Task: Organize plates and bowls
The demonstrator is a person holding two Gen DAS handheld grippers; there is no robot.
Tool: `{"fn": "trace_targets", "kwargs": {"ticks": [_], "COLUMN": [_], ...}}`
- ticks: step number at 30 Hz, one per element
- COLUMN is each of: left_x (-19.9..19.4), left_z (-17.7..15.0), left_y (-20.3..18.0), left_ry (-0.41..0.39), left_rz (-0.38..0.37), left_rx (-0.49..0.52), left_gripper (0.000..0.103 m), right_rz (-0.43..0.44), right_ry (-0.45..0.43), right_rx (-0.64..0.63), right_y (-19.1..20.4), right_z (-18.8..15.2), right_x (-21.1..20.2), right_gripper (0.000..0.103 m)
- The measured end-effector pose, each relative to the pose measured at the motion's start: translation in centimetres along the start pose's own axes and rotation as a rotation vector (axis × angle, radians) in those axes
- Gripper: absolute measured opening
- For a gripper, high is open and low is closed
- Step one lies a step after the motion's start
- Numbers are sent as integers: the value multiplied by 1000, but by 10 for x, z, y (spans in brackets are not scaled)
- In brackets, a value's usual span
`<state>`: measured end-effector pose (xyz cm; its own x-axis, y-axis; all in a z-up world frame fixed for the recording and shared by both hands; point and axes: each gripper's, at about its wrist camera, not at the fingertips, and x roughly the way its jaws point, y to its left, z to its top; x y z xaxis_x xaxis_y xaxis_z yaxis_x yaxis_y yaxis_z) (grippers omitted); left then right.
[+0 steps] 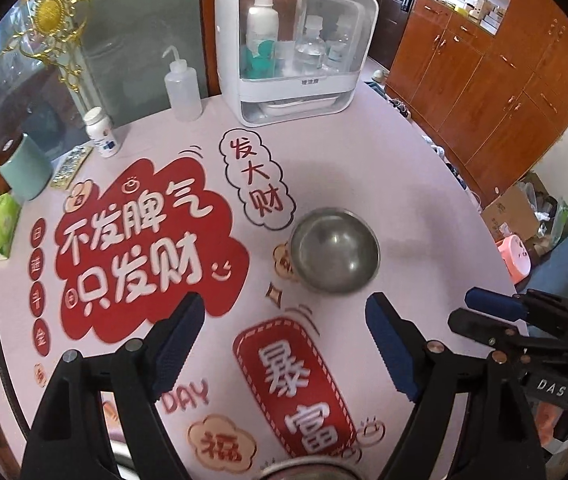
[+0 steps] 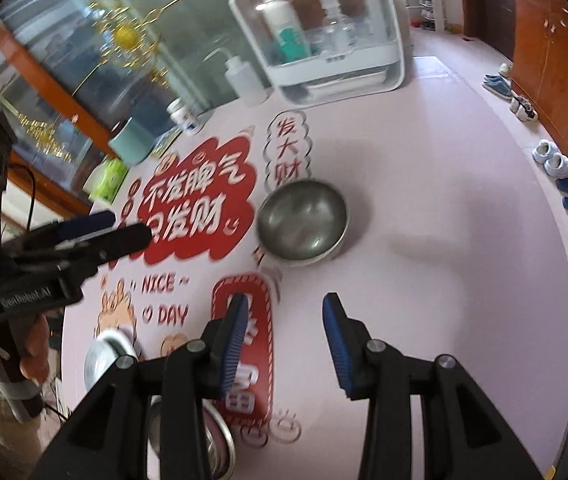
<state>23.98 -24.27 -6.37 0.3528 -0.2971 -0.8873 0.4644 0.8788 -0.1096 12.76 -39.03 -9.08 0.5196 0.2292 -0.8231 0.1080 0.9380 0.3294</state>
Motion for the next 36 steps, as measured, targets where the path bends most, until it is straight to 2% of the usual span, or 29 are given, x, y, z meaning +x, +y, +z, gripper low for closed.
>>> {"fn": "trace_targets", "kwargs": {"ticks": [6, 10, 13, 16, 22, 24, 27, 28, 29, 31, 33, 36], "left_x": [42, 76, 98, 118, 145, 153, 163, 167, 170, 176, 178, 180], "left_z": [18, 27, 30, 31, 31, 31, 32, 32, 32, 31, 31, 30], "left_y": [-3, -4, 0, 5, 6, 4, 4, 4, 4, 3, 2, 3], "left_ry": [10, 56, 101, 141, 194, 214, 233, 240, 246, 258, 262, 268], "left_rz": [-17, -27, -46, -70, -100, -112, -123, -124, -124, -121, -104, -104], "left_rx": [11, 15, -9, -37, -54, -56, -69, -70, -71, -71, -59, -54], "left_gripper": [81, 79, 73, 63, 50, 42, 37, 34, 26, 19, 11, 8], "right_rz": [58, 67, 86, 83, 78, 74, 60, 60, 59, 44, 29, 23], "right_ry": [48, 78, 108, 121, 129, 135, 140, 141, 146, 157, 157, 155], "right_rx": [113, 172, 209, 229, 232, 224, 209, 202, 195, 181, 173, 181], "right_y": [-33, -50, -60, -65, -68, -67, -66, -65, -64, -63, -63, -65], "right_z": [26, 37, 41, 44, 48, 49, 51, 52, 52, 53, 53, 54], "right_x": [36, 60, 80, 95, 113, 117, 123, 125, 127, 132, 133, 134], "right_gripper": [39, 39, 39, 39, 39, 39, 38, 35, 25, 17, 15, 9]}}
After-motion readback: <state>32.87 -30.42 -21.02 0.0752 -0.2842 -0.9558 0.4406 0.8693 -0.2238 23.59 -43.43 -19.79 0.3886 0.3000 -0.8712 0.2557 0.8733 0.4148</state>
